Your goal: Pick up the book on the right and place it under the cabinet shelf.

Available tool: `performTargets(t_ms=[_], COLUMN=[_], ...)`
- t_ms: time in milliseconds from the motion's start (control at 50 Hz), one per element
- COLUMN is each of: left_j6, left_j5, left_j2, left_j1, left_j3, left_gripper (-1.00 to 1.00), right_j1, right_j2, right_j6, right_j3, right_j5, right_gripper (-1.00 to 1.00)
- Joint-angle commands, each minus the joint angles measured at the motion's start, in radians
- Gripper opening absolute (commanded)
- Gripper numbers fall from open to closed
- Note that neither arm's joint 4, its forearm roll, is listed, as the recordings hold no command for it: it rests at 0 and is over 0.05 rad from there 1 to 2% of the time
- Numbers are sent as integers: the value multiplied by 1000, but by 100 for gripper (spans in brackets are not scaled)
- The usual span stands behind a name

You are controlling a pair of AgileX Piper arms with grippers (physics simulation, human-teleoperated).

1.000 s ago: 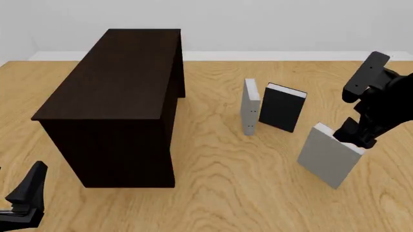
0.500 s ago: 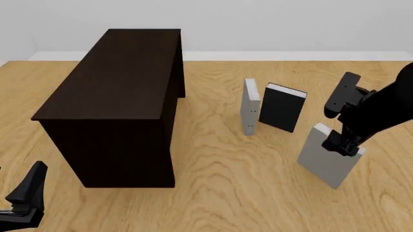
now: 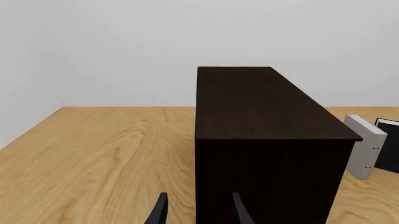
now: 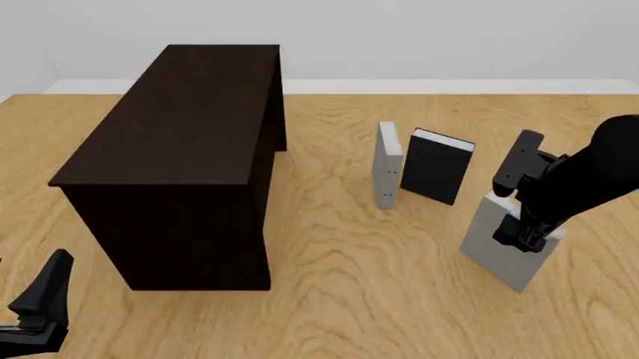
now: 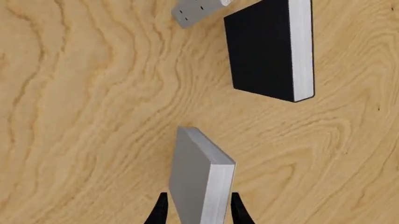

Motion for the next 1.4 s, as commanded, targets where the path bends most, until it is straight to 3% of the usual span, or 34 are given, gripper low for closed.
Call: performTargets(t_ms=[20,240,260,680,720,800,840,940,980,1040,1180,1300,1400], left_j6=[0,0,0,0,0,0,0,0,0,0,0,0,0], left_j5=[0,0,0,0,0,0,0,0,0,0,0,0,0], left_j2=[0,0,0,0,0,0,0,0,0,0,0,0,0], left_j1=[0,0,0,0,0,0,0,0,0,0,0,0,0], left_j3=[0,0,0,0,0,0,0,0,0,0,0,0,0], left_gripper=[100,100,100,100,100,100,100,100,100,100,100,100,100], right_j1=[16,6,2,7,30,37,113,138,180,201,229,221,212], right_j2=[36,32,25,-62,-87,-115,-122,-148,-158,-178,-203,-168,-148], right_j6=[19,19,17,15,58,65,153,178,229,249,266,342,384], right_j3=[7,32,42,21,-35,-63,-138,-210,-258,-310,-488,-648,-684], right_j5=[-29,-42,-39,38,80,111,162,199,233,261,308,318,320], right_gripper=[100,100,-100,-100,-100,-100,-100,-100,-100,-100,-100,-100,-100])
